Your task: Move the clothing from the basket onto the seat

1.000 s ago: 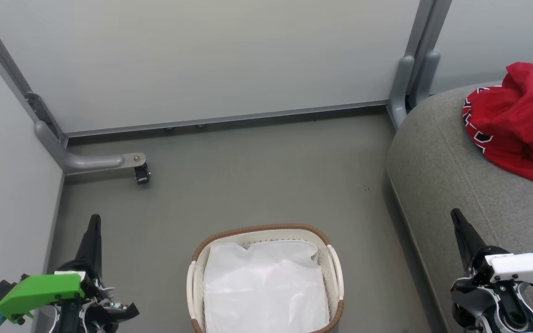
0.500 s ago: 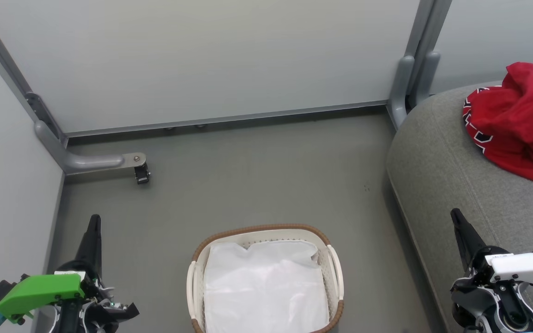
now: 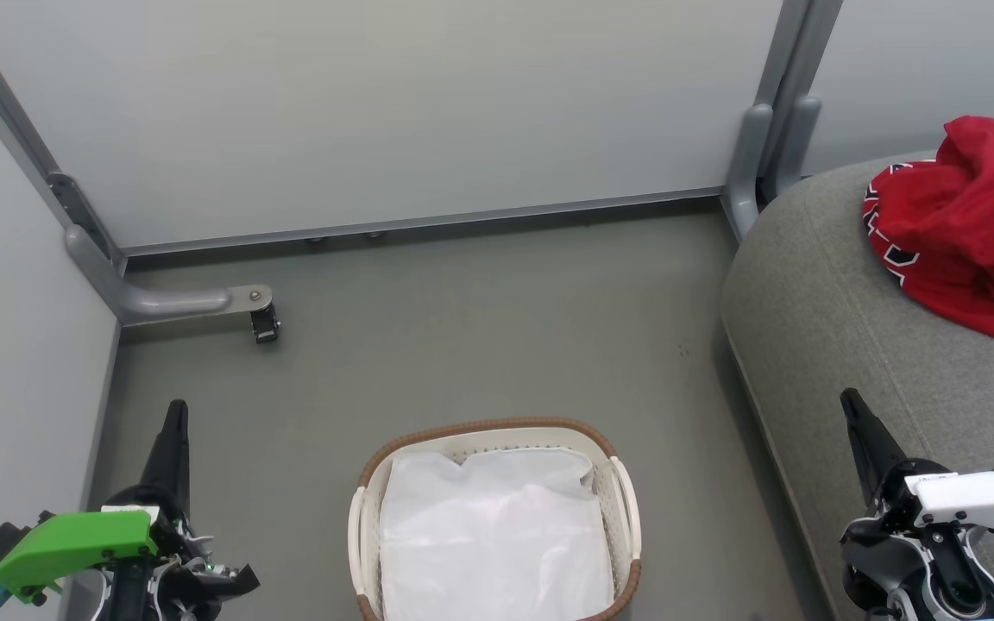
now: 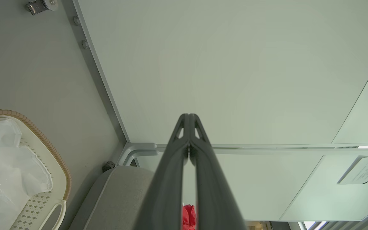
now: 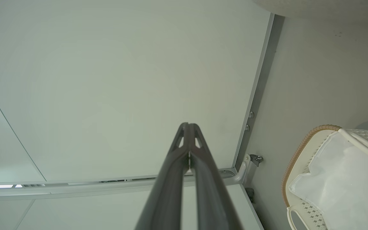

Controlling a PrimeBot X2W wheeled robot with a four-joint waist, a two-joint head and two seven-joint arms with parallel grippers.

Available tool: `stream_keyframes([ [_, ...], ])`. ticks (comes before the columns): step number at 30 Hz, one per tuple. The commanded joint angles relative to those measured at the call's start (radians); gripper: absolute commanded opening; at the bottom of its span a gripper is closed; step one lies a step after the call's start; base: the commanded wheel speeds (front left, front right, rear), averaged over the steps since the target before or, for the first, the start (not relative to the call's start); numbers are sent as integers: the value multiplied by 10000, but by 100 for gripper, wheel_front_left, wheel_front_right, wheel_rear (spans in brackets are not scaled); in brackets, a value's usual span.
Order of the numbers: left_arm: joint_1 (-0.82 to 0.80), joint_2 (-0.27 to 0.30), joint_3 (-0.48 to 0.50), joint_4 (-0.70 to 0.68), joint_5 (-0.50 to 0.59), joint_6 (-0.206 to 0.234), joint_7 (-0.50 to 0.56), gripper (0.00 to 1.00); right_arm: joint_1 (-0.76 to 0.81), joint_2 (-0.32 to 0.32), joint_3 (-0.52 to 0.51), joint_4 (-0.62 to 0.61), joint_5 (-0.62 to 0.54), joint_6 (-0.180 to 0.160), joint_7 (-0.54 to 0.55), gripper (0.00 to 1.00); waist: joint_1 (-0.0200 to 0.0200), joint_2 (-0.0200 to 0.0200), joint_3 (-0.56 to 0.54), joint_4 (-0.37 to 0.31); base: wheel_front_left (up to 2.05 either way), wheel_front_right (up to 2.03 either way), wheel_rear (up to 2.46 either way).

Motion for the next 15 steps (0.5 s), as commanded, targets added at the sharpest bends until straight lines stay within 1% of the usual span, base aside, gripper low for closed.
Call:
stream_keyframes([
  [1, -92, 55, 23, -17, -33, -41, 39, 0, -71, -48, -24, -39, 20, 0, 20, 0, 0, 0, 0, 0, 0, 0, 0],
  [15, -92, 54, 23, -18, -32, -39, 40, 0, -71, -44, -29, -39, 14, 0, 24, 0, 0, 0, 0, 0, 0, 0, 0],
])
